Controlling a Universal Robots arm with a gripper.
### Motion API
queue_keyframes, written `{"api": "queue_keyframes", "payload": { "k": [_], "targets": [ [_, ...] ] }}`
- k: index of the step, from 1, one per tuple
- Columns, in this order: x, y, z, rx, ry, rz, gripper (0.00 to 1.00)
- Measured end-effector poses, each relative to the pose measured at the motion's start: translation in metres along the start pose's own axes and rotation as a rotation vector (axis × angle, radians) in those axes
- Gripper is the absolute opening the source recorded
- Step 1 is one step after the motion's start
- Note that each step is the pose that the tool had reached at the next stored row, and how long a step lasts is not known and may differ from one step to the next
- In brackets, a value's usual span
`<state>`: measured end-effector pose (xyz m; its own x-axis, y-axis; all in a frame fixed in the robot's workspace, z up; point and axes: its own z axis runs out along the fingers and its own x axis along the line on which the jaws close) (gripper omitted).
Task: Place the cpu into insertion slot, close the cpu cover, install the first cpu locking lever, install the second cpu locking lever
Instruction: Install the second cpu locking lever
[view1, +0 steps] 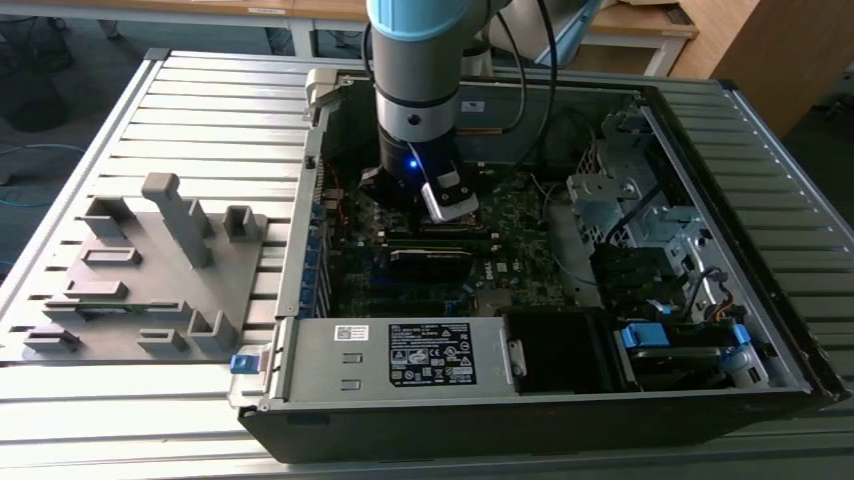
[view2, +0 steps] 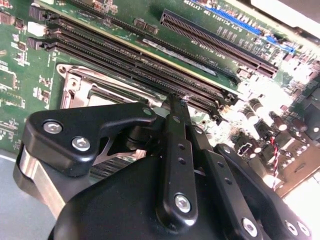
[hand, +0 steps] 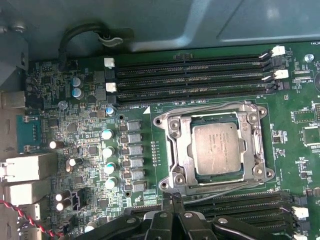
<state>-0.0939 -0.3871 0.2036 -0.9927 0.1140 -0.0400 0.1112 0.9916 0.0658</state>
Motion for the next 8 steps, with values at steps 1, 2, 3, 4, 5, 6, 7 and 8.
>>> {"api": "queue_keyframes", "payload": {
  "k": [1,2,3,4,5,6,7,8],
  "targets": [
    [-0.0001,-0.0005,-0.0001,-0.0001,0.0,0.0,0.1],
    [-0.0001,-0.001,-0.0001,-0.0003,-0.0001,0.0,0.1],
    [-0.0002,-0.0015,-0.0002,-0.0004,-0.0002,0.0,0.1],
    [-0.0002,-0.0021,-0.0002,-0.0004,-0.0003,0.0,0.1],
    [-0.0002,-0.0025,-0.0002,-0.0004,-0.0004,0.0,0.1],
    [-0.0003,-0.0029,-0.0002,-0.0004,-0.0005,0.0,0.1],
    [-0.0003,-0.0031,-0.0003,-0.0004,-0.0006,0.0,0.1],
    [-0.0003,-0.0032,-0.0003,-0.0004,-0.0006,0.0,0.1]
  ]
}}
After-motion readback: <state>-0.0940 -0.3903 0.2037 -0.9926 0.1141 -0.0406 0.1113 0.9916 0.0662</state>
